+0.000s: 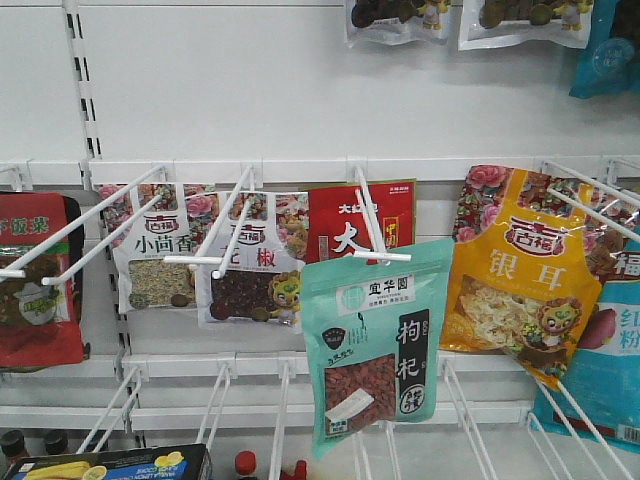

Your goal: Pick snacks and fruit into basket

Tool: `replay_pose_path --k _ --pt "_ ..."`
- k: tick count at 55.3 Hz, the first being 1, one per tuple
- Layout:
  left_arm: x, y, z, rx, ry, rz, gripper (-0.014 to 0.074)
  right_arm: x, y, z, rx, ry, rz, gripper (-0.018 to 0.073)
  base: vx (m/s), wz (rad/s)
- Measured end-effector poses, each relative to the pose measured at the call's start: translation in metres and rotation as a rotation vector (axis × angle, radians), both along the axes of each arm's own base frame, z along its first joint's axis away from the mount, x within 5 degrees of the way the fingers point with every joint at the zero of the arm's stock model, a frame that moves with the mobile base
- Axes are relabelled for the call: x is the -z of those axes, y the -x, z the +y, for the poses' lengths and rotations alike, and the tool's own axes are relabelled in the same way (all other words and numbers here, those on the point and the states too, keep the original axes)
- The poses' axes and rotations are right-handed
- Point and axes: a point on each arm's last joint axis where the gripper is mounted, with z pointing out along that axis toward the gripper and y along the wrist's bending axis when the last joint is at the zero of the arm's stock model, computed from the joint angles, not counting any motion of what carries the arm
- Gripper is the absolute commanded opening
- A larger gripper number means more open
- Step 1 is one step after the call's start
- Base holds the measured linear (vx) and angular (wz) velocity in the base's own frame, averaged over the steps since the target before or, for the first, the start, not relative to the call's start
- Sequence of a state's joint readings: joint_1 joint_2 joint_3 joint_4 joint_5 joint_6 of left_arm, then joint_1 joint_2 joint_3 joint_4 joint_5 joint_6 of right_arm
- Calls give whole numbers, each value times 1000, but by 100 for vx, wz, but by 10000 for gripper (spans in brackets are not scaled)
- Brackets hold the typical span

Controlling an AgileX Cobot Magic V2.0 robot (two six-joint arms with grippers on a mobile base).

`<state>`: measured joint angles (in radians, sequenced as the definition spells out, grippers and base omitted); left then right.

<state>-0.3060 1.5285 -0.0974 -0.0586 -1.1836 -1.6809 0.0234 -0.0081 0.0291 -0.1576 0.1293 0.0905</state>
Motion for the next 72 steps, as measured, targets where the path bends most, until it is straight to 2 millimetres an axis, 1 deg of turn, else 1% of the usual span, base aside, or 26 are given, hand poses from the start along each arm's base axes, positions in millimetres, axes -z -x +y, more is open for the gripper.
replay_pose_path --k 9,15,44,56,72 --pt "-2 -2 0 -10 8 -20 109 0 0 0 0 0 0 -8 0 0" --pt "-2 -2 1 -12 8 -20 -13 0 0 0 0 0 0 -8 0 0" --pt "-3 -1 1 -12 -4 -26 -6 0 0 0 0 0 0 -8 0 0" --pt "-11 2 3 -8 -86 -61 -6 0 0 0 0 0 0 -8 0 0" --pt "-21 6 4 -5 -106 -106 -6 0 0 0 0 0 0 -8 0 0"
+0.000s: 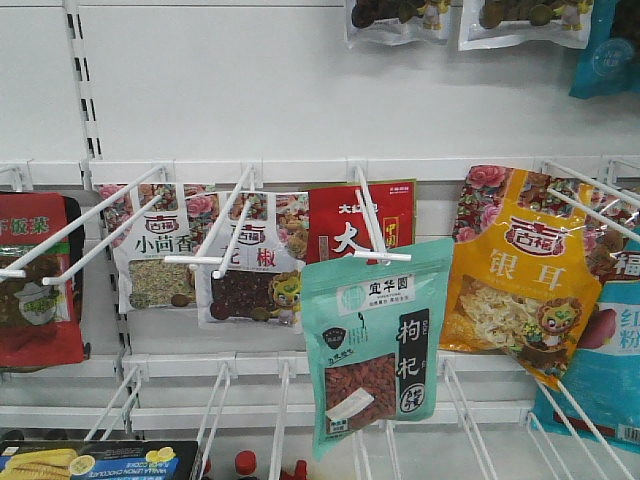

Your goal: Pick snacks and fruit into basket

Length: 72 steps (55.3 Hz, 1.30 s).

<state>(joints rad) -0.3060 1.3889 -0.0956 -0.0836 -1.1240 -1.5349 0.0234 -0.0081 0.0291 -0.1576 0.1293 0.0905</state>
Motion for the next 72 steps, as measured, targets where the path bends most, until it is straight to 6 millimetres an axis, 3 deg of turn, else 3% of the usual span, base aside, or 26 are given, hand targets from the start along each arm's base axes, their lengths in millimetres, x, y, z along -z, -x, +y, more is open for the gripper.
replay_pose_path --k 28,72 --pt "-23 9 -3 65 -112 -159 -2 0 0 0 0 0 0 -8 0 0" --pt "-29 19 -19 244 -853 -478 -1 0 0 0 0 0 0 -8 0 0"
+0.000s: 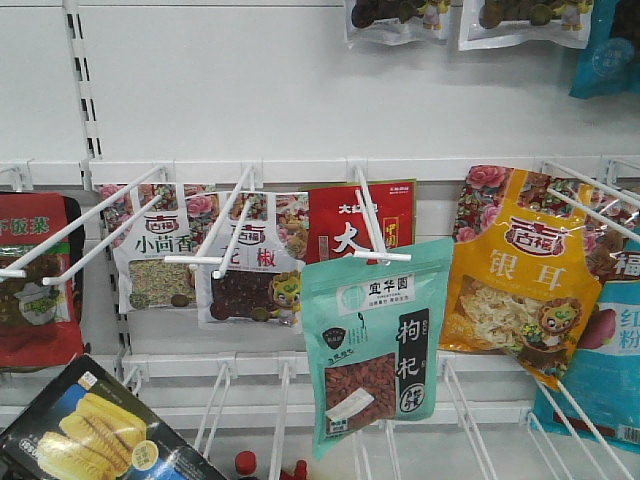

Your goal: Pick snacks and fruit into basket

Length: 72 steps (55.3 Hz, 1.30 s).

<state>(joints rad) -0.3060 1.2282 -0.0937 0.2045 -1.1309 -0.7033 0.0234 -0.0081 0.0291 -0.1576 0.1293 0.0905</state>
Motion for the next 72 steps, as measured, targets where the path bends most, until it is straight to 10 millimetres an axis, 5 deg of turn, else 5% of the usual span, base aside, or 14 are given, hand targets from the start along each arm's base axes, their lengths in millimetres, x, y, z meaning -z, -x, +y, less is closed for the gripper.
replay_pose_path --k 29,40,72 --pt "-27 19 5 -8 -94 -187 -1 0 0 0 0 0 0 -8 0 0" --pt "-20 28 9 -15 -304 -117 -1 0 0 0 0 0 0 -8 0 0" --pt "-22 32 11 -26 -329 -113 0 0 0 0 0 0 0 -8 0 0"
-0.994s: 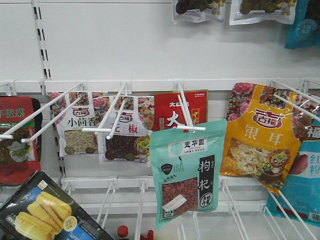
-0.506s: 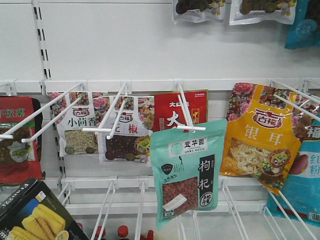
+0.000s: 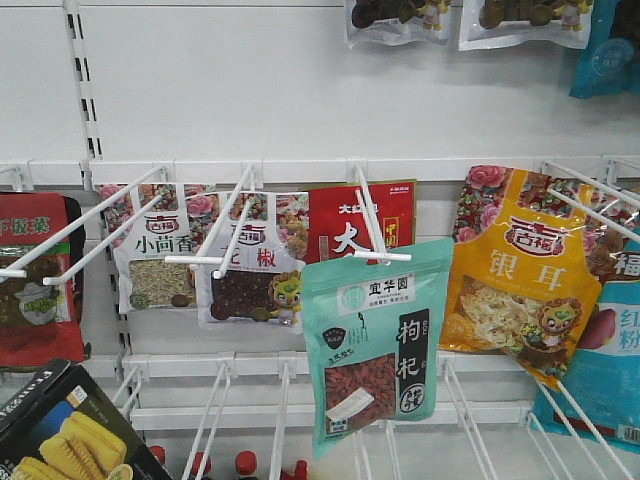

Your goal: Pick snacks and fruit into basket

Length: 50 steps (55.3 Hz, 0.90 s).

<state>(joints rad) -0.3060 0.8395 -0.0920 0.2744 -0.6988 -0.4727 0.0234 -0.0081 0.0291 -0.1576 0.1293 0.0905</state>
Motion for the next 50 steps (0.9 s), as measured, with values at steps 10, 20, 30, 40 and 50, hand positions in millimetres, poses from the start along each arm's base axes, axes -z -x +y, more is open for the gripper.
replay_pose_path --k 10,20,30,40,50 --pt "0 0 0 0 0 0 0 0 0 0 0 0 0 -8 0 0" --pt "0 0 0 0 0 0 0 -1 0 0 -2 0 -11 -8 0 0" --pt "0 0 0 0 0 0 0 -9 0 1 -16 -7 -102 -8 0 0" --pt "0 0 0 0 0 1 0 -30 3 3 -54 -156 -330 -8 0 0" --pt "1 0 0 0 -1 1 0 -47 10 3 -92 -269 -527 -8 0 0"
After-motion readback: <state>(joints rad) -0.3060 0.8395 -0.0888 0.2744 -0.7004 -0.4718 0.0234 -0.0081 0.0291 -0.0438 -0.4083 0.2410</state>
